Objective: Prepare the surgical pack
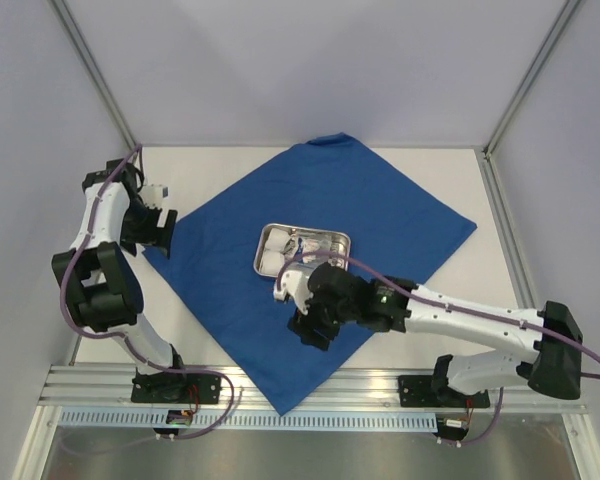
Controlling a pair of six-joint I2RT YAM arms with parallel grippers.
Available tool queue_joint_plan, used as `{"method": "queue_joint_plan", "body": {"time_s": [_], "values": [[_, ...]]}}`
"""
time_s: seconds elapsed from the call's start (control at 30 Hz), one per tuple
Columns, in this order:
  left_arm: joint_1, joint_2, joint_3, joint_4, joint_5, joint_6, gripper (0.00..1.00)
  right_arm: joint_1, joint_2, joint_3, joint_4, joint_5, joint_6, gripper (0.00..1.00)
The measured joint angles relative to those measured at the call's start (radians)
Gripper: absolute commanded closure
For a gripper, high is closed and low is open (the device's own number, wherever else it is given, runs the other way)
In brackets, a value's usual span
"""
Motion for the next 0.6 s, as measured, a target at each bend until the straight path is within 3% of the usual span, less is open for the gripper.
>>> {"method": "queue_joint_plan", "body": {"time_s": [0.13,0.3,0.6], "values": [[0.000,-0.093,-0.089,-0.010,-0.028,0.032,0.04,0.209,-0.031,-0.102,0.031,0.012,-0.056,0.38],[0.000,-0.158,-0.184,-0.003,-0.069,0.066,0.04,0.415,-0.029,-0.256,0.194,0.053,-0.088,0.38],[0.000,-0.242,-0.247,-0.008,-0.084,0.079,0.04,0.553,0.164,-0.287,0.374,0.183,-0.116,0.37]]}}
